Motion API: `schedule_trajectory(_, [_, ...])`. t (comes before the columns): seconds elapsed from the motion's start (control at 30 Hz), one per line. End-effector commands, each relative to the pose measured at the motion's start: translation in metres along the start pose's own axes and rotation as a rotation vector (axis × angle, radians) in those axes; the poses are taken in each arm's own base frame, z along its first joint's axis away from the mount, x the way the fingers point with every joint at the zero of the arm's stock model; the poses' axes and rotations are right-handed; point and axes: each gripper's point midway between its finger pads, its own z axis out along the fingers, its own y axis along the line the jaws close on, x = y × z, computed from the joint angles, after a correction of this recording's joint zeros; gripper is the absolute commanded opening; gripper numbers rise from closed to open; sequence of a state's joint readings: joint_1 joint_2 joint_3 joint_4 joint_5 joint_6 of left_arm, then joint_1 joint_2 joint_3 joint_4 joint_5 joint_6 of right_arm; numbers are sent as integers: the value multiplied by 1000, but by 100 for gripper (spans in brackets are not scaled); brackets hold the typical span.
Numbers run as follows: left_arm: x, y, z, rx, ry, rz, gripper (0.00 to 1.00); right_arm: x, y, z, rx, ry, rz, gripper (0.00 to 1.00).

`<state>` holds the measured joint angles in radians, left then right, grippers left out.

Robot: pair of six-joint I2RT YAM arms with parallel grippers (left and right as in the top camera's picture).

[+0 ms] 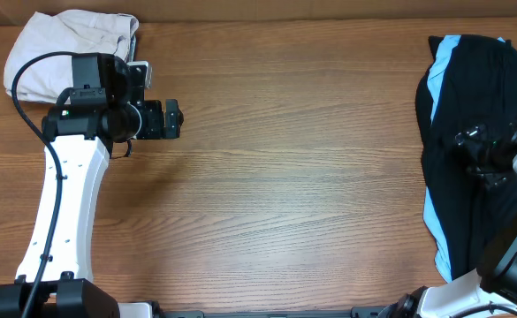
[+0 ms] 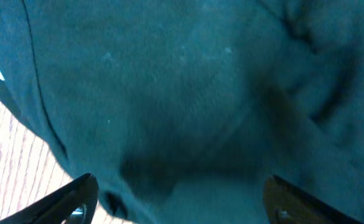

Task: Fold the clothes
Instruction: 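Reach the right gripper to the black shirt and grasp its edge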

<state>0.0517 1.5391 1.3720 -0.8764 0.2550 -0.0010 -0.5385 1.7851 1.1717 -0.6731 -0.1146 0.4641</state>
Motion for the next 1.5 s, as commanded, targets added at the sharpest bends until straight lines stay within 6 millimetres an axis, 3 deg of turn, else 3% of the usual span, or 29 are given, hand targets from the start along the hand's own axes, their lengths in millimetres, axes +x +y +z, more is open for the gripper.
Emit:
schedule_trajectory(0.0, [-11,-11,-12,23,-40,17,98,5,-4,13,1,-11,7,84])
schedule_trajectory(0.2, [-10,-11,-12,24,-39,16,97,2,-3,18,-17,-42,0,70])
schedule_trajectory(0.53, [-10,-12,-12,24,-38,15,97,-21,15,16,-87,-146,-24,50])
schedule_trajectory(0.8, [-9,-11,-11,24,-33,7,97,-23,15,16,-82,-159,-36,39])
schedule_trajectory(1.3, [-9,-11,-11,24,-32,6,96,16,-15,45,-38,-105,3,41])
schedule_trajectory(1.37, [-9,-11,-11,24,-32,7,96,14,-14,46,-44,-112,3,39])
schedule_trajectory(1.47, [-9,-11,-11,24,-32,6,96,12,-11,45,-56,-121,1,24])
